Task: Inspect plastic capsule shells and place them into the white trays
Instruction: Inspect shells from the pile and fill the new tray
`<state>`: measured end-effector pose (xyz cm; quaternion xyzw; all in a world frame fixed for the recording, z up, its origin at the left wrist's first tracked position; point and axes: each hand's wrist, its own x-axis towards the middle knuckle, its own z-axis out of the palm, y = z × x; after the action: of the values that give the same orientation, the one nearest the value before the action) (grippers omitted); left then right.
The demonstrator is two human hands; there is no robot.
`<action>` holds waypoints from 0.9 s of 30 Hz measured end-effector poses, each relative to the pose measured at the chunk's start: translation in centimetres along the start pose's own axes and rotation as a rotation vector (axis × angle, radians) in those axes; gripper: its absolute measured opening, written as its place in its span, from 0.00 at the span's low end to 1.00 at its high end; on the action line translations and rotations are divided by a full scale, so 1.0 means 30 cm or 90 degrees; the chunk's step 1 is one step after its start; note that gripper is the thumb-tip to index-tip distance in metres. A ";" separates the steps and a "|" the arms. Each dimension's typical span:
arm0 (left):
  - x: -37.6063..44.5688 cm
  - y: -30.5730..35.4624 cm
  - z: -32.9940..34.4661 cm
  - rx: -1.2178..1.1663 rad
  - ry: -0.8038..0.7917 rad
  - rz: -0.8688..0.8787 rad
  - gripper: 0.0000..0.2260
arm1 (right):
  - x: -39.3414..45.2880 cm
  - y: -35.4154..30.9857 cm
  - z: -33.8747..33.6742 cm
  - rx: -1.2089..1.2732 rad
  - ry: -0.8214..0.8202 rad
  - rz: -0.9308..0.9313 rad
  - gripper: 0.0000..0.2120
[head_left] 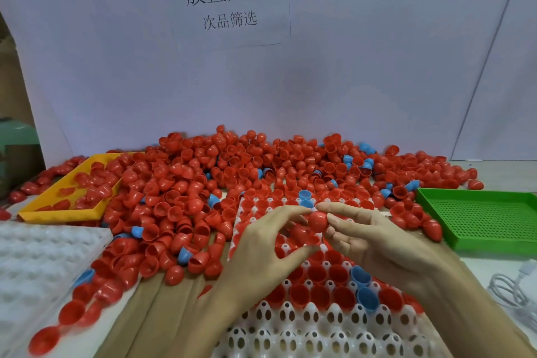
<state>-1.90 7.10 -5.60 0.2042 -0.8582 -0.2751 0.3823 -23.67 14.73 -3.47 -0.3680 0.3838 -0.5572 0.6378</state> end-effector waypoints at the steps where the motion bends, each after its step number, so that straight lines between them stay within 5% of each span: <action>1: -0.003 0.002 0.010 -0.016 0.016 0.001 0.19 | 0.000 0.002 -0.001 0.003 -0.003 -0.001 0.22; 7: -0.007 0.005 0.005 -0.171 0.021 -0.150 0.07 | -0.018 0.001 0.041 -0.182 0.070 -0.065 0.17; 11: 0.005 0.018 -0.010 -0.338 -0.022 -0.205 0.13 | -0.040 0.014 0.091 -0.398 0.104 -0.154 0.15; 18: 0.008 0.010 -0.009 -0.551 -0.056 -0.269 0.23 | -0.051 0.013 0.100 -0.416 0.092 -0.188 0.14; 27: 0.009 -0.001 -0.018 -0.537 -0.039 -0.267 0.21 | -0.037 0.031 0.080 -0.498 0.121 -0.228 0.13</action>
<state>-1.65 6.75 -5.19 0.1917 -0.6226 -0.6769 0.3428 -21.20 16.02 -3.19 -0.5898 0.5531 -0.5029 0.3055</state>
